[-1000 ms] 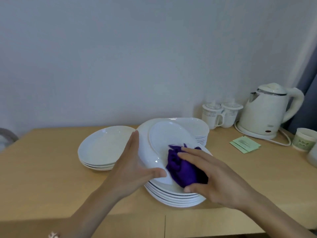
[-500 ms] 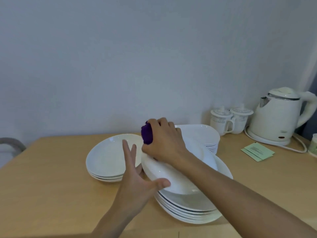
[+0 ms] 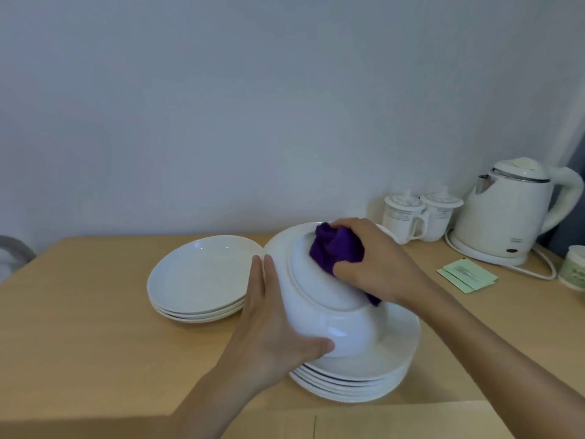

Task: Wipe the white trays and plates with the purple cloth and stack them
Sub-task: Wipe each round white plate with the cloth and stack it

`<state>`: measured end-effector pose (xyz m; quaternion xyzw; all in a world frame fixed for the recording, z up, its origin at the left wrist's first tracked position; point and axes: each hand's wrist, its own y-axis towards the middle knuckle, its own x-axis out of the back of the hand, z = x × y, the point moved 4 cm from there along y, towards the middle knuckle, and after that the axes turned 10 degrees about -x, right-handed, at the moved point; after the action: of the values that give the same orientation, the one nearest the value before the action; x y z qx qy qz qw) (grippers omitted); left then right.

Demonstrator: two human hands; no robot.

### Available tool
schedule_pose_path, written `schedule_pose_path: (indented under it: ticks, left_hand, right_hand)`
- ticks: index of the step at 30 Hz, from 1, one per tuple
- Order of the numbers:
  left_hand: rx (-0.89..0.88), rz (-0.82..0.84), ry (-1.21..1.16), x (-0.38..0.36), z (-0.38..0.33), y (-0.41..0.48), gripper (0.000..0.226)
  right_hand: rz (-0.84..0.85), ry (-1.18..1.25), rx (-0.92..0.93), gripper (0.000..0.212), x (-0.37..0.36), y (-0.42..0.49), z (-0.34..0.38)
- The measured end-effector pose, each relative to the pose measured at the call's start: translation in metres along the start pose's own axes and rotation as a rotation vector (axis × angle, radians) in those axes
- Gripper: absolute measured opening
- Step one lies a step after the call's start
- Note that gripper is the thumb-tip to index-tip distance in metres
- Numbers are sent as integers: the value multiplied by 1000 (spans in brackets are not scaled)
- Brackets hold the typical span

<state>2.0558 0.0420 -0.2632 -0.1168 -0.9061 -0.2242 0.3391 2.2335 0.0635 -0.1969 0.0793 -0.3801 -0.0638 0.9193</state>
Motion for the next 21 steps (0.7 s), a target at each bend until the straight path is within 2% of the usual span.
schedule_pose_path:
  ticks: [3, 5, 8, 10, 13, 14, 17, 18, 19, 21]
  left_hand:
    - [17, 25, 32, 0, 0, 1, 137]
    - [-15, 23, 54, 0, 0, 3, 136]
    - [15, 55, 105, 1, -4, 1, 139]
    - [32, 60, 141, 3, -7, 1, 139]
    - [60, 94, 187, 5, -13, 0, 137]
    - [70, 99, 189, 5, -13, 0, 137]
    - [50, 81, 168, 4, -12, -1, 137]
    - [43, 72, 161, 4, -12, -1, 136]
    - [46, 74, 162, 4, -11, -1, 136]
    - [57, 96, 159, 4, -12, -2, 137]
  right_hand:
    - [47, 18, 132, 59, -20, -36, 15]
    - [-5, -30, 245, 63, -37, -41, 24]
    - [-114, -91, 281, 64, -40, -23, 21]
    - [-227, -96, 215, 56, -25, -4, 6]
    - [-349, -57, -11, 49, -9, 7, -17]
    - [-338, -53, 8, 48, -15, 1, -14]
    - [-196, -31, 281, 43, -45, -27, 13]
    - [-157, -31, 320, 42, -49, -29, 16]
    - [-148, -21, 300, 41, -45, -22, 15]
    - [-235, 22, 130, 40, -28, -3, 6]
